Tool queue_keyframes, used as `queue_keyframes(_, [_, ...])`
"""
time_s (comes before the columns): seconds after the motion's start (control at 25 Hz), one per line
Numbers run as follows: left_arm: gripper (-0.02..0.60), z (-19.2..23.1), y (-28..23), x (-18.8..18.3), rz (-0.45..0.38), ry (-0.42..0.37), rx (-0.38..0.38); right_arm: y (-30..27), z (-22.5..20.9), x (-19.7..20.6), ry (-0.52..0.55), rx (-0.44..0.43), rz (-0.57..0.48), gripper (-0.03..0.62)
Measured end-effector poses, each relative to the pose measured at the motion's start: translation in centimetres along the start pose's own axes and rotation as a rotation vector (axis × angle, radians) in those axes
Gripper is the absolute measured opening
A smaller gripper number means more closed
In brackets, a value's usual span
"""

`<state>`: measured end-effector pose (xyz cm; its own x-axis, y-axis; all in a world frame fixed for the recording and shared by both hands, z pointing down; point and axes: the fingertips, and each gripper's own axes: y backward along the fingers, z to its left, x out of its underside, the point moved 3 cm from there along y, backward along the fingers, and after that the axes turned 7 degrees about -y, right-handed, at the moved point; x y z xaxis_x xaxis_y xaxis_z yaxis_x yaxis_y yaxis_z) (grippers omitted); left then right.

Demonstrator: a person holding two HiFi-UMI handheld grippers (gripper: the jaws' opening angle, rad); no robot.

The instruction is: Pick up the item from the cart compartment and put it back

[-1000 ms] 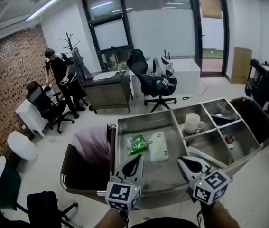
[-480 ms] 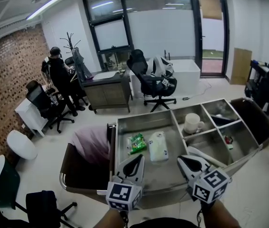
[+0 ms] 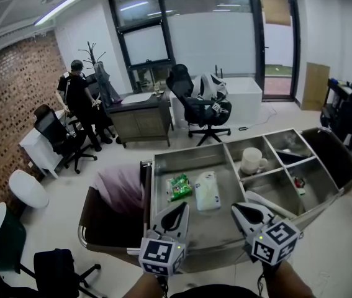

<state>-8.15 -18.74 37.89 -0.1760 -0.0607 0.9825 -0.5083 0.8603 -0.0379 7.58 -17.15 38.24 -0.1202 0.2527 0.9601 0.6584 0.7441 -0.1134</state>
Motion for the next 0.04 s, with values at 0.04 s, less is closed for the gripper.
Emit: queue_keyframes(0.04, [0.0, 0.06, -0.02, 0.01, 0.001, 0.0, -0.001, -0.04, 0.02, -0.03, -0.001, -0.001, 0.0, 0.011])
